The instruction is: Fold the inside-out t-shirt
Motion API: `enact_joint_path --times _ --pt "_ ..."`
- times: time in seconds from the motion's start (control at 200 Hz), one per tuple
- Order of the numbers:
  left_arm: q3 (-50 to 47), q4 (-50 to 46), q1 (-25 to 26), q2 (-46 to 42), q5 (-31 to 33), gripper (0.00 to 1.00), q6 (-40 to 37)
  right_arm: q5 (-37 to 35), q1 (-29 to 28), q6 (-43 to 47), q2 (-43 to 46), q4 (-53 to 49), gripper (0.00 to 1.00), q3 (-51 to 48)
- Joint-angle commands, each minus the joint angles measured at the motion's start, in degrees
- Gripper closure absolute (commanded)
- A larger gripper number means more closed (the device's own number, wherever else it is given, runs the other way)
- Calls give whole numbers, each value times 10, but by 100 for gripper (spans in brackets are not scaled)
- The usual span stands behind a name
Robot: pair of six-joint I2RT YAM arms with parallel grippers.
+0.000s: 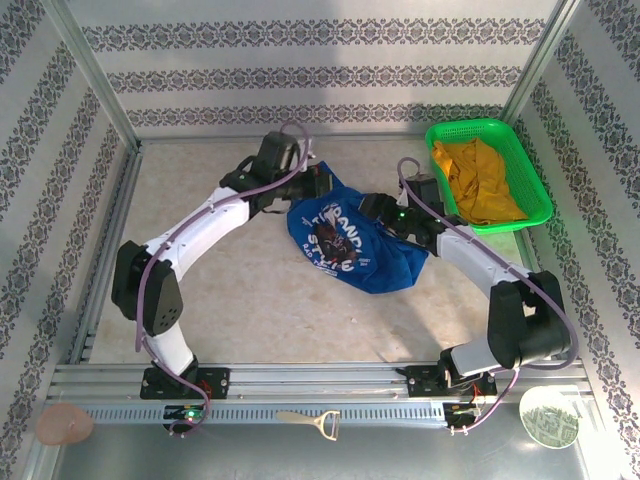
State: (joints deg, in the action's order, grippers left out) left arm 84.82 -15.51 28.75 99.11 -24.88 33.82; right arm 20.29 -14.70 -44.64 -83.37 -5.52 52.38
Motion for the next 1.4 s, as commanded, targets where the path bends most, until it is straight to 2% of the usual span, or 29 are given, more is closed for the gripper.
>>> enact_joint_path --times 0.0,0.045,0.08,0.245,0.41,0.649,0.744,0.869,0.944,0.994,1.019,1.069,1.129,1.224,1.284,1.394 --pt "-99 175 -28 -28 -62 100 97 10 -10 11 -9 20 26 14" --pt "-124 174 -35 -39 -57 100 97 1 -14 18 -10 12 26 17" --pt "-136 170 -37 -45 -56 96 93 -13 -15 26 -12 1 25 20" --pt "-138 131 -23 -43 -35 61 70 -106 -7 34 -41 -54 24 39" --pt "-108 112 45 -7 -11 47 51 -89 13 25 -90 -27 24 82" --pt "-86 111 120 43 62 41 40 -21 18 21 -199 -40 26 211" --pt "-61 92 133 78 103 41 36 4 17 0 -232 -35 28 235" --pt "-23 50 137 128 171 40 28 3 6 -15 -246 -34 29 244" --pt "9 21 137 160 199 40 20 7 1 -21 -251 -28 39 244" --pt "28 4 136 179 205 44 11 9 0 -22 -253 -27 55 246" --pt "36 -3 136 186 205 52 5 10 0 -23 -253 -27 67 247" --pt "47 -15 133 193 199 74 -10 7 2 -18 -246 -25 100 247" --pt "47 -23 128 184 194 100 -32 1 9 -11 -226 -30 100 245" --pt "21 -18 107 136 176 100 -55 -13 26 1 -176 -35 100 231" --pt "0 -7 84 94 137 100 -57 -21 37 11 -134 -44 100 221" --pt "-21 16 25 26 -19 100 -53 -37 54 28 -51 -77 100 208"
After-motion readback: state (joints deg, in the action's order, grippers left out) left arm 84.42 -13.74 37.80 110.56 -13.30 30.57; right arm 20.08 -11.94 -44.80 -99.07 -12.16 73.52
